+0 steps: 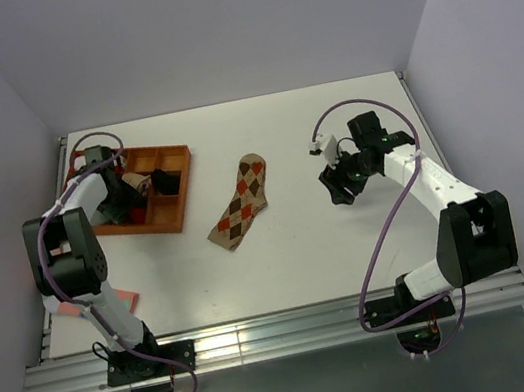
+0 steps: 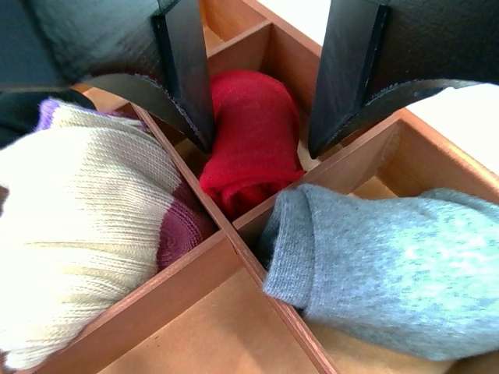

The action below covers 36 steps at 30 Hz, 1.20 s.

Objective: Roll the socks
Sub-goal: Place the sock in the storage box, then roll the sock at the center of the board.

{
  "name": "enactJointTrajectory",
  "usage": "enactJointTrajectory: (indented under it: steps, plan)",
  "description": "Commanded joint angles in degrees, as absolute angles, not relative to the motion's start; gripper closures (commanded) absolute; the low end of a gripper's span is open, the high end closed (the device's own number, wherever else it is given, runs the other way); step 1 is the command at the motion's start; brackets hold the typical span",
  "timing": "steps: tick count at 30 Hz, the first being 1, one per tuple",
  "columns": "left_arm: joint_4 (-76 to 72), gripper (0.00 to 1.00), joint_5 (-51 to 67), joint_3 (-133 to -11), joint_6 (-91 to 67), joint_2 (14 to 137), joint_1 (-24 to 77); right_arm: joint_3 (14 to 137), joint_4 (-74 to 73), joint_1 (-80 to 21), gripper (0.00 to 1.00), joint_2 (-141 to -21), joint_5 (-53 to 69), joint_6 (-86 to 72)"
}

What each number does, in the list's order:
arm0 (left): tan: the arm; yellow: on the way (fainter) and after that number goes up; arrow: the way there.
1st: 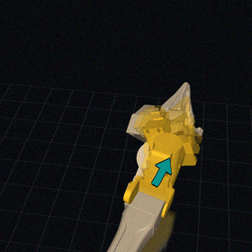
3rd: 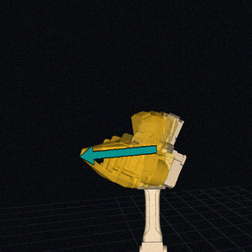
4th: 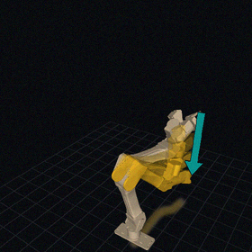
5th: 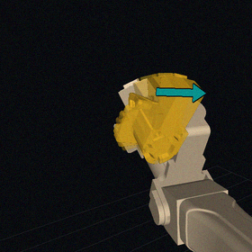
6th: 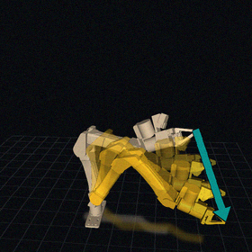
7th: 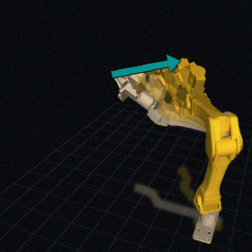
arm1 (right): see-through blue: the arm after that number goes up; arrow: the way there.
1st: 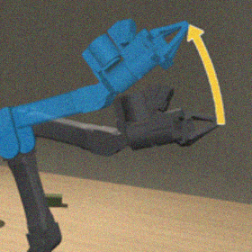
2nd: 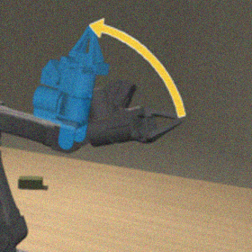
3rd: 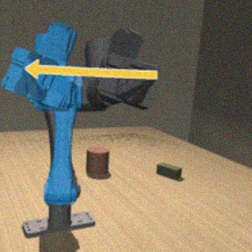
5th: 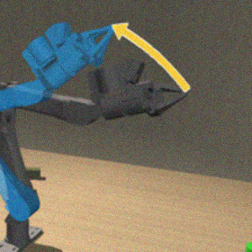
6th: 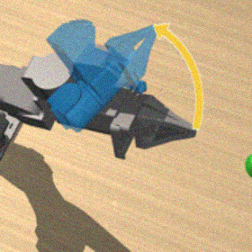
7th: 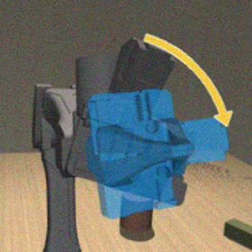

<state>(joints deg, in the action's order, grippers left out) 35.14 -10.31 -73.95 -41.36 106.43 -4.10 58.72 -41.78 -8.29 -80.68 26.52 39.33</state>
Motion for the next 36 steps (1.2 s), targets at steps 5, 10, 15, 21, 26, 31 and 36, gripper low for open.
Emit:
enactJointTrajectory:
  steps: [5,10,15,21,26,31,36]
  plan:
    - [35.7,0.44,-10.6,-75.7,-41.1,100.6,-4.7,60.5,-42.6,-7.9,0.37,-78.6,26.4,39.6]
    - [36.3,0.44,-10.0,-76.8,-40.9,98.1,-4.6,60.7,-42.1,-7.9,0.37,-78.4,26.3,38.8]
    - [36.4,0.45,-8.5,-76.3,-41.2,94.1,-4.5,61.2,-41.5,-8.1,0.37,-77.9,26.3,37.2]
    - [31.7,0.46,-4.2,-69.9,-43.5,81.9,-2.4,62.4,-37.7,-14.7,0.37,-77.3,21.6,32.4]
    - [26.7,0.47,-3.2,-61.9,-47.5,71.3,6.4,65.0,-31.1,-23.6,0.39,-79.3,21.4,26.0]
    - [19.4,0.47,-0.8,-50.0,-51.8,56.5,10.7,64.9,-24.5,-30.3,0.39,-81.2,20.2,22.8]
    - [17.4,0.47,-0.9,-46.4,-54.4,43.4,12.4,65.7,-17.2,-37.5,0.39,-85.9,17.9,19.4]
